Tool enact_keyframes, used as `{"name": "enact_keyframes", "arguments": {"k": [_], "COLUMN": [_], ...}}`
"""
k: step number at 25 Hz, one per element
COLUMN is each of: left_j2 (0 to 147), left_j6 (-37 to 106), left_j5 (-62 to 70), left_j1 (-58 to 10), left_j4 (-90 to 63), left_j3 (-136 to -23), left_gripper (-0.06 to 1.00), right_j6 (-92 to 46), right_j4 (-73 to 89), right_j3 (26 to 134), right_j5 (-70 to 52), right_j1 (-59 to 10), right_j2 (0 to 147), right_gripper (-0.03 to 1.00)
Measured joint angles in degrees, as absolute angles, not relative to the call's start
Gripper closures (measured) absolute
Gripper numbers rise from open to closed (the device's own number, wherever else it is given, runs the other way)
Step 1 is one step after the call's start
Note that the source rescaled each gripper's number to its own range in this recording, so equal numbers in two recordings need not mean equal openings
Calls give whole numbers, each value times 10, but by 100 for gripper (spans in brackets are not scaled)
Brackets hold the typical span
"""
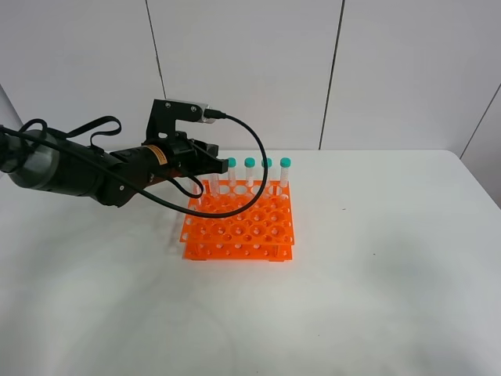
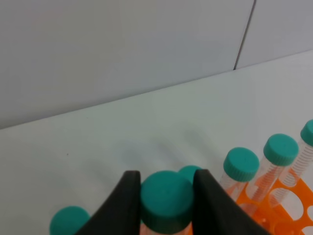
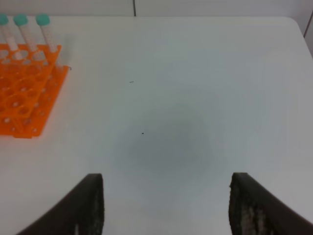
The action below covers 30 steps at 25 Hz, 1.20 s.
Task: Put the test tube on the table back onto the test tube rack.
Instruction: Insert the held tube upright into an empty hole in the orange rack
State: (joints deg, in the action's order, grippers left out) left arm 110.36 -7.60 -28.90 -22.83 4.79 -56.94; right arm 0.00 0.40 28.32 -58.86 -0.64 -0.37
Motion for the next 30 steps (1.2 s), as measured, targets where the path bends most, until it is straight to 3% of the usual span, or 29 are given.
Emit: {"name": "enact_keyframes", "arguments": {"k": [30], "left_j2": [1128], "left_j6": [-76], "left_j5": [-307], "left_j1": [-228], "left_j4": [47], "left_j3": [-531], "left_gripper": [94], "right_j6": [0], "right_j4": [4], "right_j3": [283], "right_j5": [-589], "right_j1": [-6], "right_j2": [-4], "right_gripper": [38]}}
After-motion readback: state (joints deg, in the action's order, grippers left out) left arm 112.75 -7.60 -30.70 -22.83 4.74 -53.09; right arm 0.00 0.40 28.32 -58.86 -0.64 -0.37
